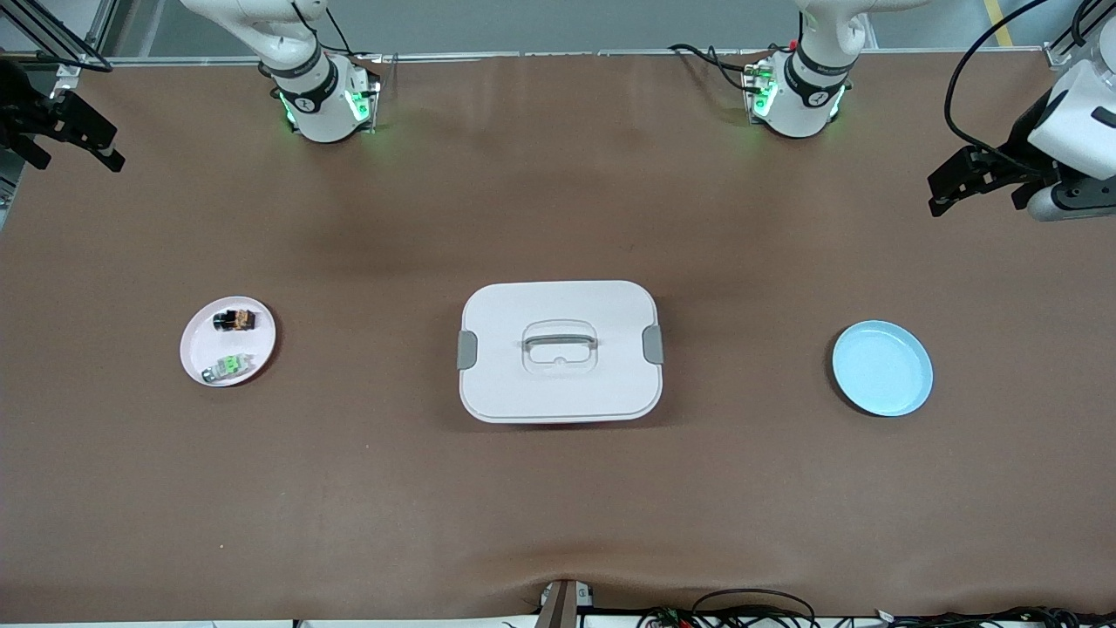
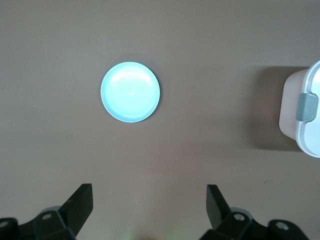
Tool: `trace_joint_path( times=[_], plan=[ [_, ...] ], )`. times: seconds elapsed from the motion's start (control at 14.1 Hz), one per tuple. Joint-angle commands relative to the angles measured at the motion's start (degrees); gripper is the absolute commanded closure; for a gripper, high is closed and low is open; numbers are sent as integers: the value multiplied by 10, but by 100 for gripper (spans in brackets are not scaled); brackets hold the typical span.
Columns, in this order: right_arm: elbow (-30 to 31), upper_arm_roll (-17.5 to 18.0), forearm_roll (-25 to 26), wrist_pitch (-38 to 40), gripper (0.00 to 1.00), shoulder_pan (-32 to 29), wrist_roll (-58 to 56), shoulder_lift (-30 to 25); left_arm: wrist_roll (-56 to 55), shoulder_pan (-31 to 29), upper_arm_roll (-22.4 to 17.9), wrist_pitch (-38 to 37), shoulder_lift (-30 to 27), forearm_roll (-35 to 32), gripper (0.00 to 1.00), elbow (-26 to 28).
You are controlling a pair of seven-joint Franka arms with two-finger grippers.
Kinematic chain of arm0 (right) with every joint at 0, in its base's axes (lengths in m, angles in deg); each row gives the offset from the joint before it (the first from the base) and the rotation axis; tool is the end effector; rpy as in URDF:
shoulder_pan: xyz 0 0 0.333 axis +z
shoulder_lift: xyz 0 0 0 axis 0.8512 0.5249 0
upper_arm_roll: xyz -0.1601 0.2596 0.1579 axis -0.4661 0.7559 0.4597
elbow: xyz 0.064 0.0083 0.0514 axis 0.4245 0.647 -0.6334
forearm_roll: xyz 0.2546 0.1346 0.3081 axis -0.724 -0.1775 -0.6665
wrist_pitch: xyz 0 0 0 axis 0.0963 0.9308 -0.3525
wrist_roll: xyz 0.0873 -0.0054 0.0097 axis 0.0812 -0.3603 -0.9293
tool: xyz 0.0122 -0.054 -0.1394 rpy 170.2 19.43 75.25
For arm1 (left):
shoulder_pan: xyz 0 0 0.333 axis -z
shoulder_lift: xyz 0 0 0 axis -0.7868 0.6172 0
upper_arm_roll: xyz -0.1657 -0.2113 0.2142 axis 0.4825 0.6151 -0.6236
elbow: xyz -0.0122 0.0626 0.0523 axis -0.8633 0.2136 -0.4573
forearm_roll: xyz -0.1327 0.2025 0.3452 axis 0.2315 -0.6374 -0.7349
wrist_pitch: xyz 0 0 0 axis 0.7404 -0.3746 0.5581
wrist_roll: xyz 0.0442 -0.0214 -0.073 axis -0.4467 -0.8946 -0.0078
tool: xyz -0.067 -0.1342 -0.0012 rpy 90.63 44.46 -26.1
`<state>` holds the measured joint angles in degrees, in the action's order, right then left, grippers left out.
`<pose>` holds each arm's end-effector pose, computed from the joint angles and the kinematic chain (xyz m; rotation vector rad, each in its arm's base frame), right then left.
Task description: Transfer orange switch to right arm and place
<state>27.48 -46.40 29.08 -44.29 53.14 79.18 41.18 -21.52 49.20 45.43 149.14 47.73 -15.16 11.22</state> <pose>0.4645 -0.0487 0.6238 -3.1223 0.1001 -0.1527 0.5540 -0.0647 0.6329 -3.0923 -0.0831 -0.0112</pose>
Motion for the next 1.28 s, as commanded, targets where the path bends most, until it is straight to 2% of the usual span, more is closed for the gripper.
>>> trace_joint_path(
  times=[0.0, 0.71, 1.21],
  plan=[
    [-16, -1, 4, 11, 0, 0, -1, 8, 14, -4, -1, -8, 3, 3, 0, -10],
    [-16, -1, 4, 11, 0, 1, -2, 9, 25, -5, 0, -9, 3, 10, 0, -35],
    [-18, -1, 4, 12, 0, 1, -2, 9, 60, -5, -6, -42, -8, 15, 0, -40]
  ],
)
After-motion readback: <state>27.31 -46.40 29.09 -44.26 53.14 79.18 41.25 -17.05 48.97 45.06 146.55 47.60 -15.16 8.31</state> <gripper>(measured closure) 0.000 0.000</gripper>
